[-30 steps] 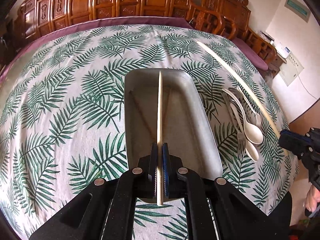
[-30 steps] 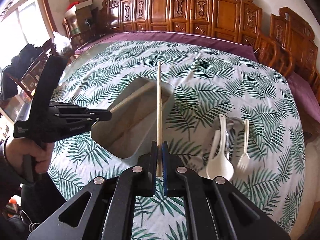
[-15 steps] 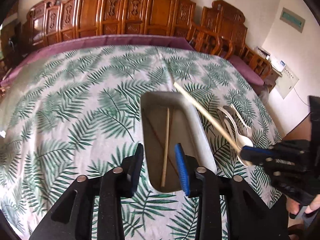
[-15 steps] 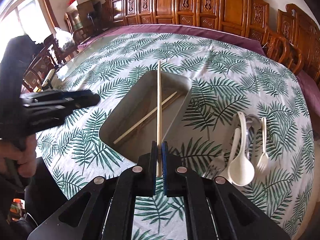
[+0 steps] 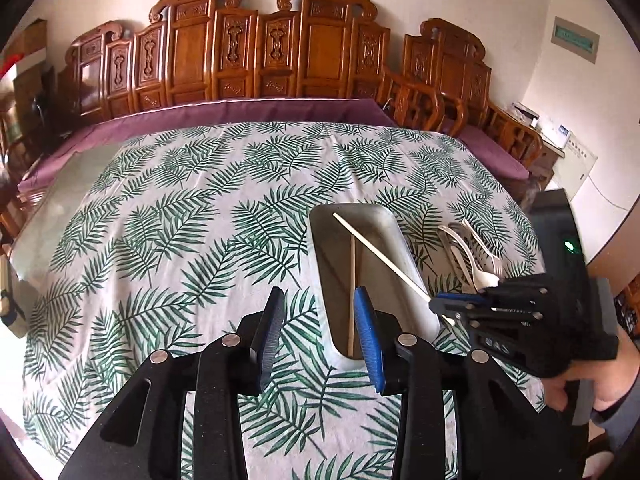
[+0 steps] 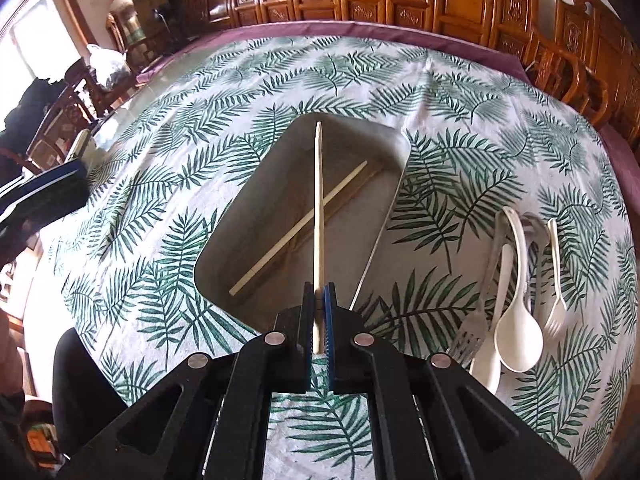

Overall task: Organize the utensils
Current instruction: 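Lower the right tool's chopstick into the grey tray and open the right tool, then reach the right tool to a white plastic fork and grasp its handle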

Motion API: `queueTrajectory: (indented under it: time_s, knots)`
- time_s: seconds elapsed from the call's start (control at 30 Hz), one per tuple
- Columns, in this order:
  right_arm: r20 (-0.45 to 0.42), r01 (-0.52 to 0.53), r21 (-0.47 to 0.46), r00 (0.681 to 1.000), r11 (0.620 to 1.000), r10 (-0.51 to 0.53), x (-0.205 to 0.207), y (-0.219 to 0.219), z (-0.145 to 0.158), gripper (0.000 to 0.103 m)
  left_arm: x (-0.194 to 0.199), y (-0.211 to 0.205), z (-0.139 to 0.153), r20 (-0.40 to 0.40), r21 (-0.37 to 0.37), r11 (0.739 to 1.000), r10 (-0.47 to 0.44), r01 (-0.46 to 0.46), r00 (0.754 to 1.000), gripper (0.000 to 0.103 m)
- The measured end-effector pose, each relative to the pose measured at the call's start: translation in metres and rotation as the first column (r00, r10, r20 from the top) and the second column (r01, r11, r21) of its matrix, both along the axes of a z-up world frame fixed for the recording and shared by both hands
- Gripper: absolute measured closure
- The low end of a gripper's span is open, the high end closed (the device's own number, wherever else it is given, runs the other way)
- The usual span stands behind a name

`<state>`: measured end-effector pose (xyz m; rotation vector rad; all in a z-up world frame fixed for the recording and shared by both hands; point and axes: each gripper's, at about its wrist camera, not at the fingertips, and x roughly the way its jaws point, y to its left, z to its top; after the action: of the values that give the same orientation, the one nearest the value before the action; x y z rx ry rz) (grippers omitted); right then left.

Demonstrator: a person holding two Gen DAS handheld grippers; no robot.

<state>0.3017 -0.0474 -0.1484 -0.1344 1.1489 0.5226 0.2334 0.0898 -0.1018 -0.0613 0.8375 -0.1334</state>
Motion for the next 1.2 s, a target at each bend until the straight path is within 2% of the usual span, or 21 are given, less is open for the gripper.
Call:
queueTrajectory:
  time_s: [0.13, 0.23, 0.4, 0.5, 0.53, 0.57, 0.7, 0.73, 0.77, 0.93, 1.03, 1.1, 1.13, 1.2]
  knots:
    - [-0.029, 0.006, 0.013, 1.000, 1.000, -0.006, 0.007, 0.006, -0.004, 0.097, -0.008, 0.004, 0.004, 0.008, 0.002, 1.000, -0.002, 0.002, 1.000, 0.069]
    - [-0.018, 0.001, -0.015, 1.000, 1.000, -0.001, 0.012, 0.012, -0.005, 0.097, -0.013, 0.008, 0.008, 0.007, -0.002, 1.000, 0.001, -0.001, 1.000, 0.069]
    - [-0.031, 0.016, -0.003, 0.999, 1.000, -0.016, 0.019, 0.014, -0.007, 0.097, -0.018, 0.009, 0.014, 0.013, 0.013, 1.000, -0.012, 0.012, 1.000, 0.069]
    - [-0.038, 0.022, 0.035, 0.999, 0.999, -0.020, 0.021, 0.013, -0.006, 0.095, -0.019, 0.009, 0.016, 0.019, 0.013, 1.000, -0.014, 0.014, 1.000, 0.068]
    - [-0.042, 0.020, 0.050, 0.999, 0.999, -0.018, 0.021, 0.012, -0.006, 0.090, -0.019, 0.008, 0.017, 0.019, 0.013, 1.000, -0.014, 0.014, 1.000, 0.068]
    - [-0.040, 0.017, 0.056, 0.999, 0.998, -0.014, 0.021, 0.012, -0.005, 0.089, -0.020, 0.007, 0.017, 0.018, 0.013, 1.000, -0.015, 0.015, 1.000, 0.068]
    - [-0.005, 0.005, 0.071, 1.000, 0.997, -0.004, 0.014, 0.004, 0.002, 0.089, -0.019, -0.001, 0.015, 0.012, 0.018, 0.999, -0.027, 0.026, 1.000, 0.067]
    - [0.010, 0.006, 0.077, 1.000, 0.997, -0.007, 0.010, -0.001, 0.006, 0.089, -0.019, -0.003, 0.014, 0.012, 0.019, 0.999, -0.029, 0.029, 0.999, 0.061]
    - [0.020, 0.007, 0.078, 1.000, 0.997, -0.009, 0.008, -0.005, 0.010, 0.089, -0.019, -0.005, 0.015, 0.016, 0.019, 0.999, -0.031, 0.030, 0.999, 0.050]
    - [0.077, 0.028, 0.084, 0.996, 0.996, -0.034, -0.004, -0.037, 0.029, 0.089, -0.018, -0.021, 0.018, 0.028, 0.020, 0.998, -0.053, 0.053, 0.998, 0.040]
    - [0.100, 0.042, 0.078, 0.994, 0.996, -0.050, -0.011, -0.060, 0.037, 0.089, -0.015, -0.030, 0.019, 0.028, 0.019, 0.998, -0.064, 0.063, 0.998, 0.039]
    - [0.113, 0.055, 0.069, 0.992, 0.996, -0.063, -0.015, -0.075, 0.041, 0.089, -0.014, -0.038, 0.020, 0.034, 0.018, 0.997, -0.071, 0.071, 0.997, 0.024]
    - [0.120, 0.062, 0.065, 0.990, 0.996, -0.069, -0.017, -0.082, 0.042, 0.089, -0.014, -0.043, 0.020, 0.041, 0.016, 0.997, -0.080, 0.079, 0.996, 0.021]
    - [0.135, 0.090, 0.067, 0.986, 0.994, -0.098, -0.023, -0.102, 0.045, 0.089, -0.010, -0.052, 0.019, 0.036, 0.016, 0.995, -0.098, 0.097, 0.995, 0.021]
